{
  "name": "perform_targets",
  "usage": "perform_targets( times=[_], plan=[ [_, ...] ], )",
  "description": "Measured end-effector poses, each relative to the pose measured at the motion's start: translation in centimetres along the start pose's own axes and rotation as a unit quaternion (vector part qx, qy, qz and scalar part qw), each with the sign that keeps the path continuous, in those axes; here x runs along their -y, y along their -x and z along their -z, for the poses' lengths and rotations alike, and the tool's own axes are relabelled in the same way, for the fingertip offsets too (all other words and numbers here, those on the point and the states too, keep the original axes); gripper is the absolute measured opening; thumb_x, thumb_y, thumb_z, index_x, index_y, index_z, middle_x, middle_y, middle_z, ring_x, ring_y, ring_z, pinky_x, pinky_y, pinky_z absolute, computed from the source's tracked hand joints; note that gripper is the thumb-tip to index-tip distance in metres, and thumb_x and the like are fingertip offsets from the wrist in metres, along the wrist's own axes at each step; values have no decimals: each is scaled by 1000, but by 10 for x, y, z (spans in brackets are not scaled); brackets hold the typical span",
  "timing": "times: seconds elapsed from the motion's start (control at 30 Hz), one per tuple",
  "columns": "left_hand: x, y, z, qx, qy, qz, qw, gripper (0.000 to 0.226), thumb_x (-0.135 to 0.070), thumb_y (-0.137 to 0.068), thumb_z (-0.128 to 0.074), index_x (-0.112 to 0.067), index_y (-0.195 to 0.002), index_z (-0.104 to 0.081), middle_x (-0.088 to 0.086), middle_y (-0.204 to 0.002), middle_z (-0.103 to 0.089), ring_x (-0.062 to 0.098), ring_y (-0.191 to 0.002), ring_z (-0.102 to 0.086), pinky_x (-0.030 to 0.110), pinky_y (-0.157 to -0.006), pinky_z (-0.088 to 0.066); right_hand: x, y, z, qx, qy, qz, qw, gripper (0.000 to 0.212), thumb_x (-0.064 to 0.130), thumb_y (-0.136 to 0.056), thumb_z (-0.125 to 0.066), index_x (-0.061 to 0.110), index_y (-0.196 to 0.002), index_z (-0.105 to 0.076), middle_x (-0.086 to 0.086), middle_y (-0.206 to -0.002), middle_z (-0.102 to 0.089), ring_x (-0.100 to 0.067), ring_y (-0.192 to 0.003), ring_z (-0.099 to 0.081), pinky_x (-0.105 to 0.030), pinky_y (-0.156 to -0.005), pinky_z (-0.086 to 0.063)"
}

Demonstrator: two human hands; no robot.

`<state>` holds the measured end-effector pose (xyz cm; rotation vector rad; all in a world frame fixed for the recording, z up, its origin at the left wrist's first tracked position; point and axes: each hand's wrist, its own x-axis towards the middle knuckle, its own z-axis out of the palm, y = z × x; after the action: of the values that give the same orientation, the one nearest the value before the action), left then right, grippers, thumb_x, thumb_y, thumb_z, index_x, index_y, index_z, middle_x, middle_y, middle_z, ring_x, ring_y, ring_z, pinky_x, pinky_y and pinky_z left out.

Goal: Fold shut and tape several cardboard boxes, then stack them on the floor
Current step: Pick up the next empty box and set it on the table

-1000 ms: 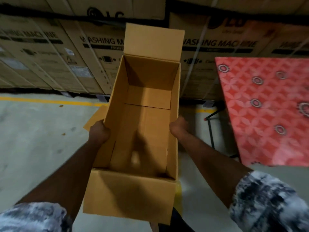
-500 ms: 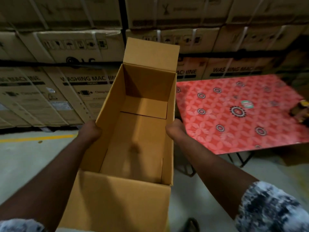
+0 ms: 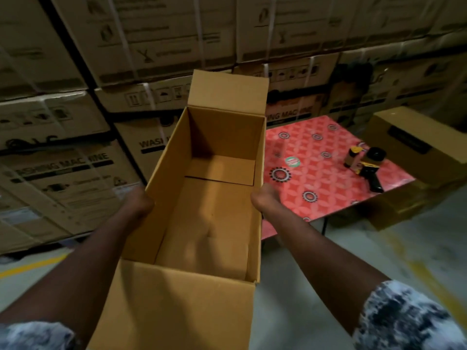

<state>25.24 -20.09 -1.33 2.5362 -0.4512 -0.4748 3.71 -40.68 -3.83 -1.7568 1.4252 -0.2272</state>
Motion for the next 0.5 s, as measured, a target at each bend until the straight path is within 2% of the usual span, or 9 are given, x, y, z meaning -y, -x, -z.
perform_targets(
  times=[0.1, 0.2, 0.33, 0.4, 0.5],
  plan=[
    [-36, 4, -40, 19, -11, -2, 1000, 30, -1, -97, -59, 10, -125, -59, 30, -112, -64, 37, -91, -63, 39, -69, -46, -31, -24, 36, -3, -7, -5, 1000, 17, 15, -100, -53, 9, -111, -63, -15, -115, -67, -32, -103, -66, -40, -86, -57],
    [-70, 6, -73, 26, -8, 1, 1000, 28, -3, -99, -58, 8, -125, -58, 24, -102, -63, 28, -74, -59, 34, -57, -45, -54, -48, 68, -5, -8, -16, 1000, 24, 13, -99, -52, 5, -118, -64, -17, -120, -66, -35, -109, -64, -38, -86, -54],
    [-101, 5, -107, 35, 9, -1, 999, 29, -8, -97, -63, 6, -121, -58, 25, -104, -65, 36, -86, -64, 39, -69, -51, -77, -69, 102, -8, -5, -39, 999, 32, 11, -100, -50, 0, -128, -59, -19, -128, -62, -37, -118, -60, -40, -95, -53],
    [-113, 4, -124, 42, 14, 4, 999, 28, -7, -97, -63, 7, -121, -59, 22, -99, -64, 33, -82, -62, 38, -69, -51, -88, -81, 110, -2, -7, -48, 999, 33, 11, -99, -50, 0, -130, -58, -19, -128, -61, -37, -118, -60, -43, -97, -53],
    [-130, -3, -141, 54, 11, -1, 998, 29, -3, -97, -61, 8, -124, -58, 13, -83, -58, 21, -67, -54, 26, -53, -40, -99, -98, 116, 7, -30, -59, 998, 33, 18, -92, -54, 7, -122, -64, -18, -121, -66, -38, -109, -65, -46, -91, -58]
  ],
)
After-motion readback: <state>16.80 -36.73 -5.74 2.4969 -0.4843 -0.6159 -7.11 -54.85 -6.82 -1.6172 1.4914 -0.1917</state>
